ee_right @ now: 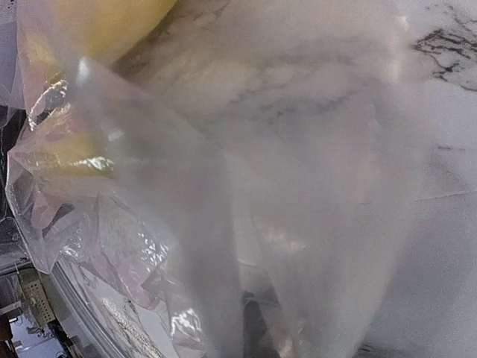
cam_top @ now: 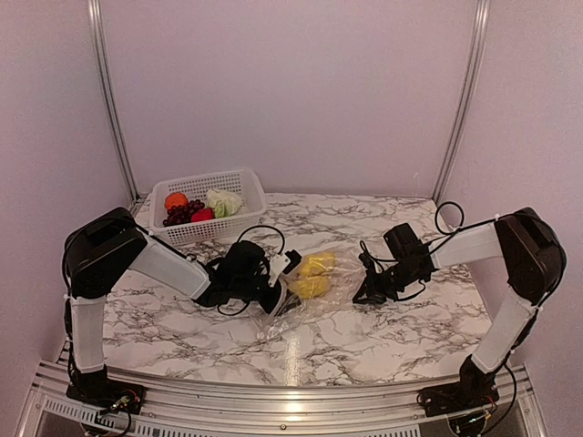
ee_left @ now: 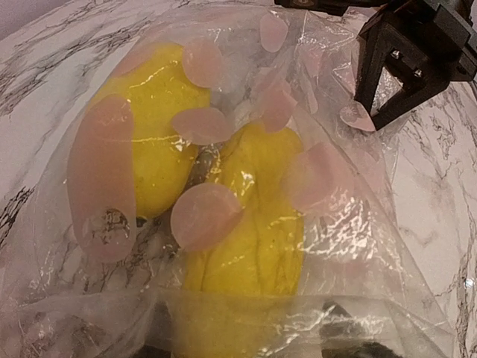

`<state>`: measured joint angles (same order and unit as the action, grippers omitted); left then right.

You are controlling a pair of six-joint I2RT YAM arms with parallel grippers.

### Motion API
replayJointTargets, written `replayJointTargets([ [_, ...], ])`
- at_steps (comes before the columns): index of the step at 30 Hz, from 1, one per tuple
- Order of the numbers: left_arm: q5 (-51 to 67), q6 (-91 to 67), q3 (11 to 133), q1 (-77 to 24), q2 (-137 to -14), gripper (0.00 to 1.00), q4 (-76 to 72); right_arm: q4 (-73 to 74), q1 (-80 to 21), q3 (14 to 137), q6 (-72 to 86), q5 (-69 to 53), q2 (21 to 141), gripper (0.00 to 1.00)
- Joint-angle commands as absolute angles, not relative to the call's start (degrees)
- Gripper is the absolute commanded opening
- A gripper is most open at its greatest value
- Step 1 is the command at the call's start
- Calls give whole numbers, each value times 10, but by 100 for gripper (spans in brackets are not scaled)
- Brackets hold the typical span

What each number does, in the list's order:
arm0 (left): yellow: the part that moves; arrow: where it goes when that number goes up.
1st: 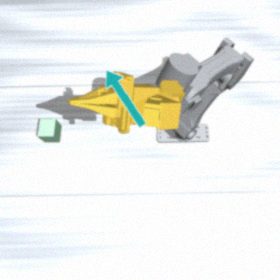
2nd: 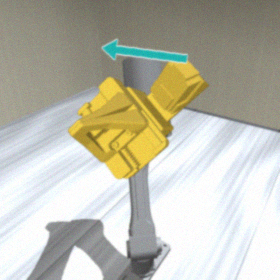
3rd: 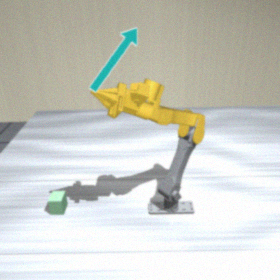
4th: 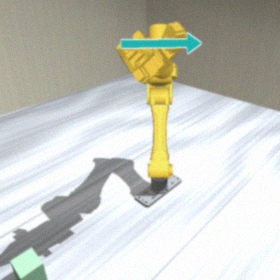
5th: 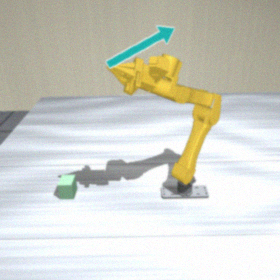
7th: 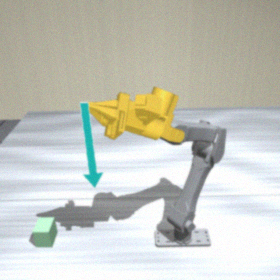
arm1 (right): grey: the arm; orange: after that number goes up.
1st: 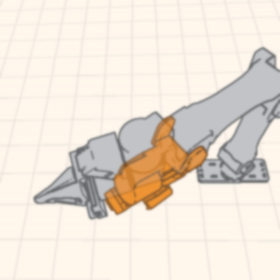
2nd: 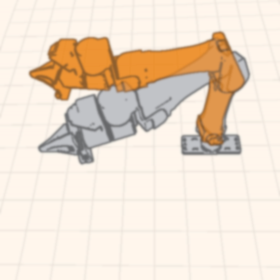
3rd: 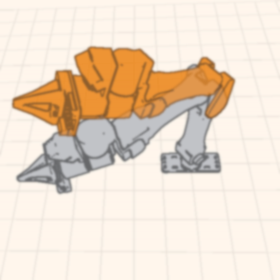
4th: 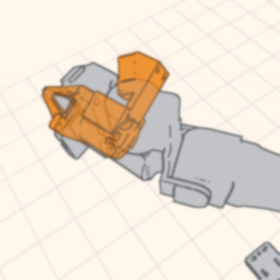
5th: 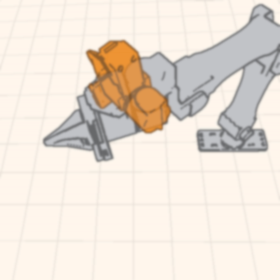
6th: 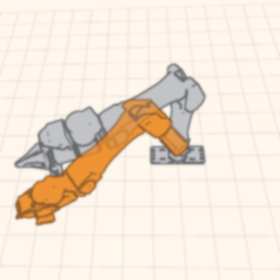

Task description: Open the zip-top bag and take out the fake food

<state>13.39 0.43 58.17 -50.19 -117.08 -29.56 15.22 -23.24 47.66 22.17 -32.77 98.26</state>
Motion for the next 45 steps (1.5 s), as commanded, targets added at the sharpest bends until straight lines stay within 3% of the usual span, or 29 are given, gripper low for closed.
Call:
replayJointTargets([
  [1,162,15,607,-500,-1202,66,-316,175,-236,495,208,-319,984,0],
  [10,230,11,590,-497,-1174,41,-317,172,-236,489,216,-316,981,0],
  [21,223,5,529,-485,-1101,12,-286,148,-230,481,233,-323,983,0],
  [30,215,29,440,-480,-1007,17,-204,123,-213,461,249,-317,964,0],
  [45,190,15,382,-476,-970,24,-144,107,-211,442,249,-311,958,0],
])
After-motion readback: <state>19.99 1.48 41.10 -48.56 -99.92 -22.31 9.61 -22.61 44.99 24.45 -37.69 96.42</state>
